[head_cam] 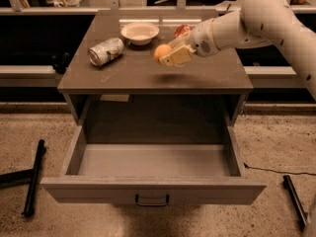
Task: Place orange into top drawer
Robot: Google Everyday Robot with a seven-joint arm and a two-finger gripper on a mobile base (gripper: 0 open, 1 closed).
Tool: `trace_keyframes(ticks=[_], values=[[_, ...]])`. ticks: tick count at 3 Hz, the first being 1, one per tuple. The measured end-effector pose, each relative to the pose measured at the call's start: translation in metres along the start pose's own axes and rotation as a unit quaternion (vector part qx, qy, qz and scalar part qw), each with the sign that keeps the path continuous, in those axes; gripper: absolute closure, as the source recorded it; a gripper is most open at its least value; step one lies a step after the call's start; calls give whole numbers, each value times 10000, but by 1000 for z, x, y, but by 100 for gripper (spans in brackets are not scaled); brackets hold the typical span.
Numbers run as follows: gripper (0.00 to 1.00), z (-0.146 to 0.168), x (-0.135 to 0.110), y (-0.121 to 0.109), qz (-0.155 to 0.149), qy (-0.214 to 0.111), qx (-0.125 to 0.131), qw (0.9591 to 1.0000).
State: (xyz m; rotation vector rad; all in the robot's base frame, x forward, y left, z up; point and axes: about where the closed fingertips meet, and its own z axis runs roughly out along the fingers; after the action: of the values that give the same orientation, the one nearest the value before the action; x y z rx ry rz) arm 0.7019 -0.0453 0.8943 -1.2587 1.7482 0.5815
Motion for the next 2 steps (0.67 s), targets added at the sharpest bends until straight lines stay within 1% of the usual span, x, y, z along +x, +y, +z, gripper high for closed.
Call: trace_keyframes(ticks=[1, 2], values=[[100, -5, 16, 27, 123, -18, -239, 9996], [100, -22, 33, 73, 177, -41, -641, 9978]])
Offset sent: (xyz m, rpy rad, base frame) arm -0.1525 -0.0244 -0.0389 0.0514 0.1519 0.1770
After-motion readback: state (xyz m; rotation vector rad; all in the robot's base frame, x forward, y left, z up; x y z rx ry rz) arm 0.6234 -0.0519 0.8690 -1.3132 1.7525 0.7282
